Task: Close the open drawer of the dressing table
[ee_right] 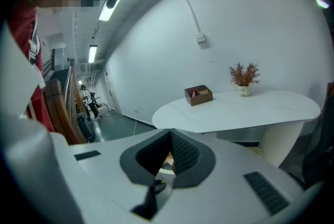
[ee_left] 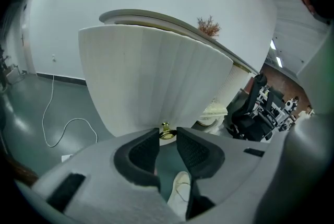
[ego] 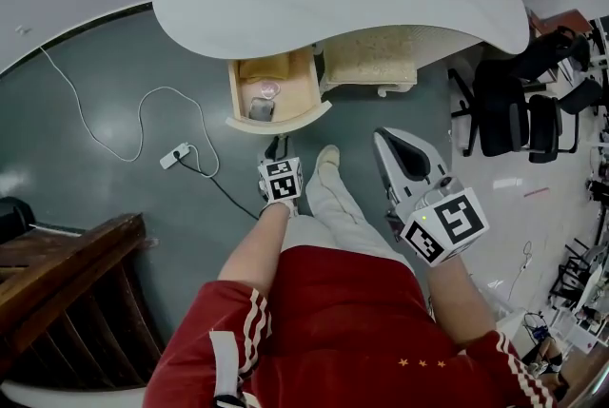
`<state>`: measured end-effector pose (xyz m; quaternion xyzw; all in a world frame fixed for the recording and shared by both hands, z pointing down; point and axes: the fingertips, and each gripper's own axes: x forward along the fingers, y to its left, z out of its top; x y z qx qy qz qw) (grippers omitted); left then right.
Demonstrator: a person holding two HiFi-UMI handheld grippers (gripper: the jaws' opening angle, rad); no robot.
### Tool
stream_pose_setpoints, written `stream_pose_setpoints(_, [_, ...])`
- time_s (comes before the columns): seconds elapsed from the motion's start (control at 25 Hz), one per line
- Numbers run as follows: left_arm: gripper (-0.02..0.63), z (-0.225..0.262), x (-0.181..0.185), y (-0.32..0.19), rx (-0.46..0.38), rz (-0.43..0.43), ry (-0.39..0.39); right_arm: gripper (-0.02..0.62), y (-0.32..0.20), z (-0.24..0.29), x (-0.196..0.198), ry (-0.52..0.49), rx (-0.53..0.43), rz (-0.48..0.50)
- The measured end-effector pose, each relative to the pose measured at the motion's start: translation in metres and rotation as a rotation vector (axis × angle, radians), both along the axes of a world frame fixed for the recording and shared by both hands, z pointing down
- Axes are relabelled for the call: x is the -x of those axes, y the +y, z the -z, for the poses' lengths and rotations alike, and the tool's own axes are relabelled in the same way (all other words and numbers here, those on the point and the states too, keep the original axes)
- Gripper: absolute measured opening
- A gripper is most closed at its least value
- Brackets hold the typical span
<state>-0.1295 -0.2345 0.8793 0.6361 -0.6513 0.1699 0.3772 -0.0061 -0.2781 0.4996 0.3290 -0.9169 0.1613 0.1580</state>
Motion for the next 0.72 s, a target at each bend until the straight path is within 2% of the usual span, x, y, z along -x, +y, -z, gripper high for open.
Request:
stream_pose_setpoints(0.48, [0.109, 0.003, -0.003, -0.002, 0.012, -0.031, -0.022, 0.005, -0.002, -0.012, 0.002, -0.002, 0.023, -0.002])
stream_pose_setpoints(0.72, [0.109, 0.005, 0.006, -0.020, 0.012, -0.051, -0.039, 0.005, -0.020, -0.021, -0.004, 0.011, 0.035, -0.014])
